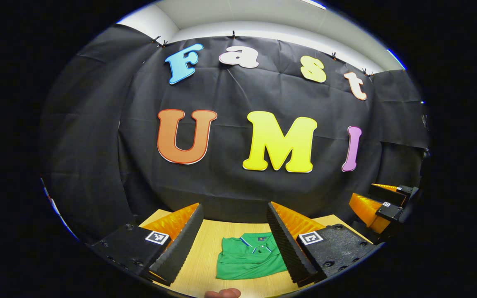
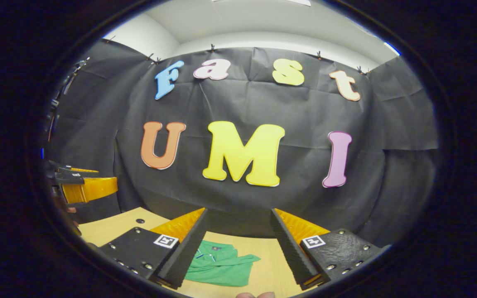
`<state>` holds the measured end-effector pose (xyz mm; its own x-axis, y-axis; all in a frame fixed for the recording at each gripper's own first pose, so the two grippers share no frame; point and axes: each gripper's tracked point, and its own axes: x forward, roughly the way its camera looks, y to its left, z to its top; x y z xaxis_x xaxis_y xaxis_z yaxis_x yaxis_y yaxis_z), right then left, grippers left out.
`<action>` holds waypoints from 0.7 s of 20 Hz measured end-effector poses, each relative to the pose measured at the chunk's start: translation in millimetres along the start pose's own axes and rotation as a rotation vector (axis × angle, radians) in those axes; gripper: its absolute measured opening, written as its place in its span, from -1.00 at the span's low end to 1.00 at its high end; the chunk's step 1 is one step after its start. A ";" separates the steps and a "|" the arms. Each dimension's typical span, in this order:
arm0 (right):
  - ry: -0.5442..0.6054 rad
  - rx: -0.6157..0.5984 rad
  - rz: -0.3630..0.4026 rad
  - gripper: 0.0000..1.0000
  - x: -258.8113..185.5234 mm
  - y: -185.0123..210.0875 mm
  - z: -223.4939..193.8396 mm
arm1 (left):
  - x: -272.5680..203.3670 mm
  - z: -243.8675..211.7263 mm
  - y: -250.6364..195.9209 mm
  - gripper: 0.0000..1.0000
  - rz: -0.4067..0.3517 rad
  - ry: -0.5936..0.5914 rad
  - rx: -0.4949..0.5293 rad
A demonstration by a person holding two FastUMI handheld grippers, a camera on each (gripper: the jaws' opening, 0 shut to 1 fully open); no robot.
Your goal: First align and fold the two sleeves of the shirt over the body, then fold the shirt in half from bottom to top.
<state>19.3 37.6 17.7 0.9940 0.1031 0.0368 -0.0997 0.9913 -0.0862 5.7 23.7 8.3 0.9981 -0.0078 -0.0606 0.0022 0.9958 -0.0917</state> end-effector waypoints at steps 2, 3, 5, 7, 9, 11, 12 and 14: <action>0.002 0.003 0.016 0.82 -13.7 14.3 -0.3 | -11.2 -1.0 1.7 0.96 0.006 -0.002 -0.004; 0.006 -0.001 0.019 0.85 -18.8 18.6 -1.5 | -17.4 -2.0 1.4 0.96 0.009 -0.001 -0.008; 0.014 -0.002 0.008 0.86 -27.0 20.8 -2.4 | -26.1 -4.2 7.2 0.96 0.025 0.000 0.003; 0.010 0.016 0.020 0.89 -34.7 29.8 -0.9 | -30.6 -2.4 9.7 0.96 0.030 -0.002 0.006; 0.004 0.012 0.032 0.82 -35.3 32.6 0.7 | -33.0 0.7 10.6 0.96 0.031 -0.005 0.013; -0.005 0.016 0.038 0.85 -34.6 35.1 4.0 | -34.7 4.5 10.4 0.96 0.034 -0.013 0.020; -0.007 0.023 0.040 0.85 -34.8 36.1 5.6 | -35.0 4.7 9.8 0.96 0.034 -0.016 0.021; -0.007 0.026 0.046 0.86 -35.7 37.3 4.7 | -34.9 3.5 8.3 0.96 0.034 -0.013 0.024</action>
<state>-20.1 71.3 17.9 0.9880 0.1490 0.0406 -0.1464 0.9873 -0.0625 -28.9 32.5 13.2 0.9983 0.0275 -0.0505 -0.0308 0.9974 -0.0655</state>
